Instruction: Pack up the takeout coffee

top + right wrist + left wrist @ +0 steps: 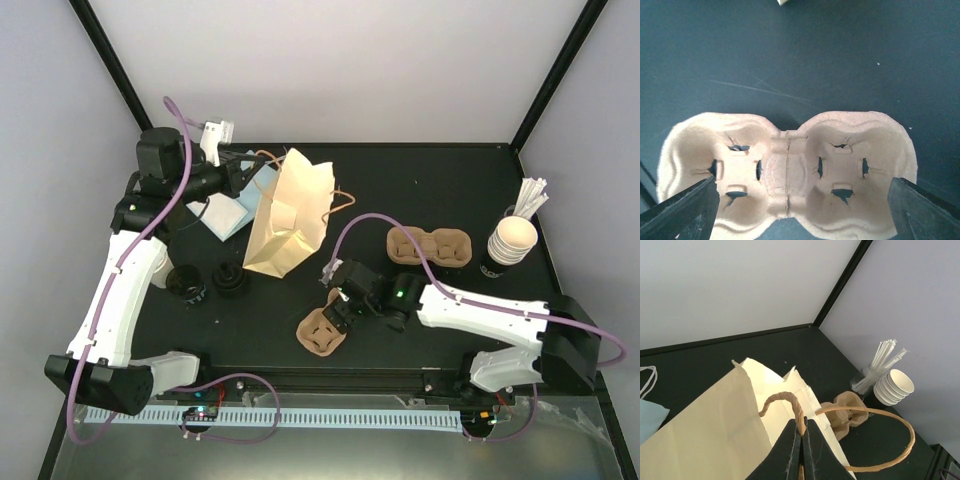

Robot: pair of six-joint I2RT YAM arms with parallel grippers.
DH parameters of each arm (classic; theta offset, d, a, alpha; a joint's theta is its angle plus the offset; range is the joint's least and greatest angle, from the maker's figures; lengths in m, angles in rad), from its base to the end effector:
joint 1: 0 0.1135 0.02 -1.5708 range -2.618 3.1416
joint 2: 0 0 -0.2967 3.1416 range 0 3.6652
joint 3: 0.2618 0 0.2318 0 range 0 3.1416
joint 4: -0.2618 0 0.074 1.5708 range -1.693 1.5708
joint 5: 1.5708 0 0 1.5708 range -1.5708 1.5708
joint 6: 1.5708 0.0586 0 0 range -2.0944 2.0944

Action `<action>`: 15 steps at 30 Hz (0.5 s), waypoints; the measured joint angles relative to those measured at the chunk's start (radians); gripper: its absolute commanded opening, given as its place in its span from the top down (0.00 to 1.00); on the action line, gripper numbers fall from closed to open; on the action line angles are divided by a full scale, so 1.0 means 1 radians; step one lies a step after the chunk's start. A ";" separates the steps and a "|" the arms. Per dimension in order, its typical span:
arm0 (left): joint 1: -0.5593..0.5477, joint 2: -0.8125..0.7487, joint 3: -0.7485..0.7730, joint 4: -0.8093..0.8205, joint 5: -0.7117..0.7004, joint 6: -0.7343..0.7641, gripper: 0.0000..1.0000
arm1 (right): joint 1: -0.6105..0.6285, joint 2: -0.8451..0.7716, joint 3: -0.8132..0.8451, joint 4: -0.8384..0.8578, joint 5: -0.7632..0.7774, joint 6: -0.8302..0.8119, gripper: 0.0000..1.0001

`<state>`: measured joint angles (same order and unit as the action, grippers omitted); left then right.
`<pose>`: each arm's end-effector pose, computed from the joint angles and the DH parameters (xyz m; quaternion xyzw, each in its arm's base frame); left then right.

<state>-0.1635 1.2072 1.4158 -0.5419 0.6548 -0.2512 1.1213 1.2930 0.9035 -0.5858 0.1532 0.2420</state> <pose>0.2260 -0.0735 0.4564 0.1525 0.7788 -0.3694 0.4835 0.1134 0.2146 0.2601 -0.3854 0.8721 0.1275 0.2732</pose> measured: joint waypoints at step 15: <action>0.014 0.000 0.004 0.009 0.001 0.000 0.99 | 0.000 0.166 0.030 -0.029 -0.014 0.050 0.06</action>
<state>-0.1497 1.2072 1.4200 -0.5327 0.6559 -0.2508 1.1213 1.4590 0.9333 -0.6147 0.1387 0.2916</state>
